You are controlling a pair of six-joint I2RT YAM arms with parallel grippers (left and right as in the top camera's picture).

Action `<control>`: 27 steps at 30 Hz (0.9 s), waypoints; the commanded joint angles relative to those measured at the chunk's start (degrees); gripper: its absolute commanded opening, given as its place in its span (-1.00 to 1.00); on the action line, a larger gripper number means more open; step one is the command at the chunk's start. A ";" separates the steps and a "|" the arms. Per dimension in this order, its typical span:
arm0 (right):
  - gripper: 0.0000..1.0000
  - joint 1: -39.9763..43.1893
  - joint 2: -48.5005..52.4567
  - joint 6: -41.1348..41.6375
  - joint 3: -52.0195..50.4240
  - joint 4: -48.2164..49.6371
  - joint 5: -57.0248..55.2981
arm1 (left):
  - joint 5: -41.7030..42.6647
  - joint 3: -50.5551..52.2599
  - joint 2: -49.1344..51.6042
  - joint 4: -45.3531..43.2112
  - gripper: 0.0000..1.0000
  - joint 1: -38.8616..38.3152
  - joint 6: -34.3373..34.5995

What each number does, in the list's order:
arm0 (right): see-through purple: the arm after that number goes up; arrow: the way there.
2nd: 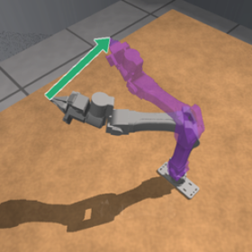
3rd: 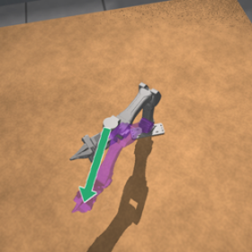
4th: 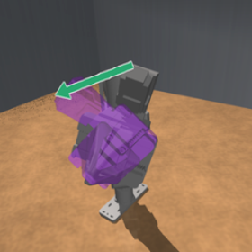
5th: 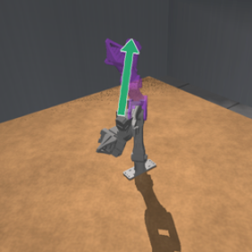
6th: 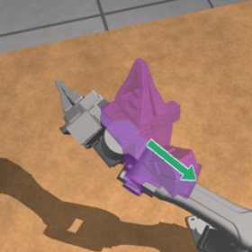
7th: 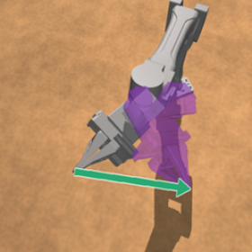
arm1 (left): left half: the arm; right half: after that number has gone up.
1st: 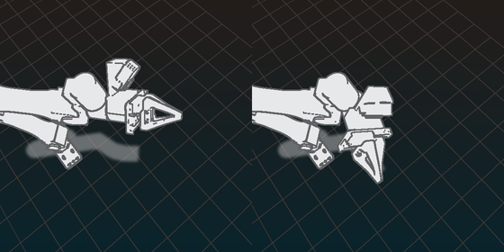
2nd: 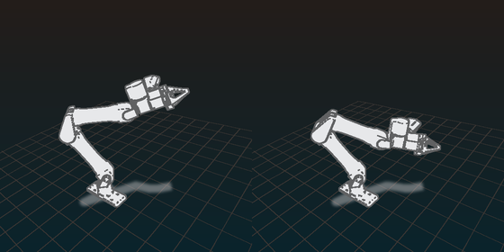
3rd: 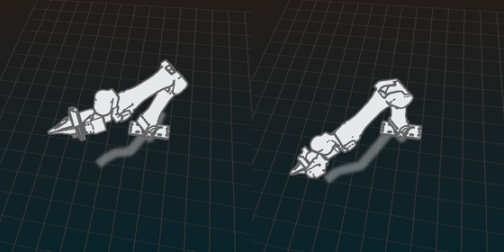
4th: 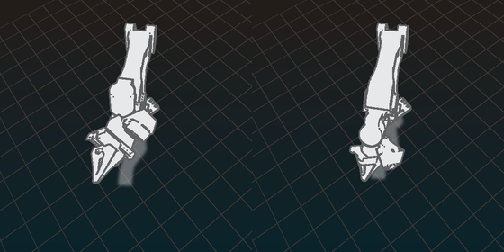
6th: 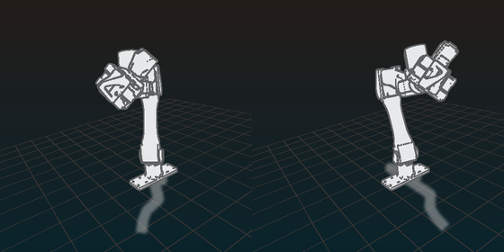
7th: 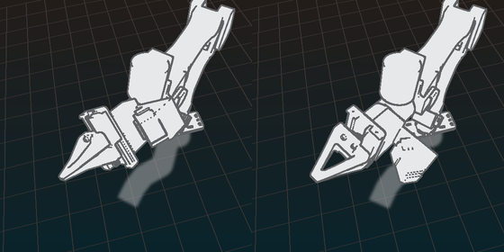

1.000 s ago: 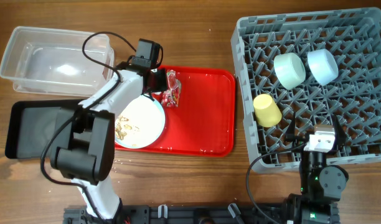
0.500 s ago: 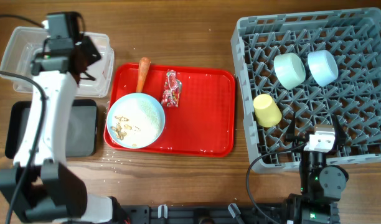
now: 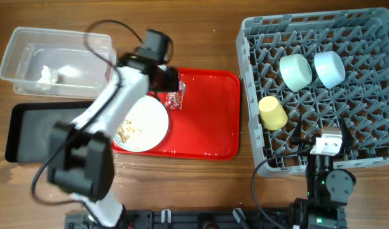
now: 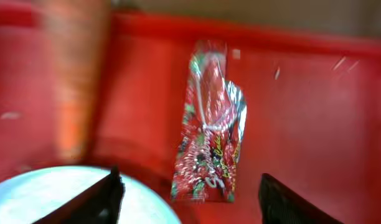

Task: Sort waste into correct bins and load items into the dishwasher rack
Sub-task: 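Grasp the red candy wrapper with the left gripper and drop it in the bin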

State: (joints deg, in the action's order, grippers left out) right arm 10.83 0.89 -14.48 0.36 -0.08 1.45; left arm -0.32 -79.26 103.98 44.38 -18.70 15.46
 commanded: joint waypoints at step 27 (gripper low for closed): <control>1.00 0.28 -0.68 -0.50 -0.07 0.26 0.96 | 6.27 -12.04 1.27 -0.07 0.63 27.34 4.04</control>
State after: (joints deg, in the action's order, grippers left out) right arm 10.83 0.89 -14.50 0.36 -0.05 1.45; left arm 0.58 -87.94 109.12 41.19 11.44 19.40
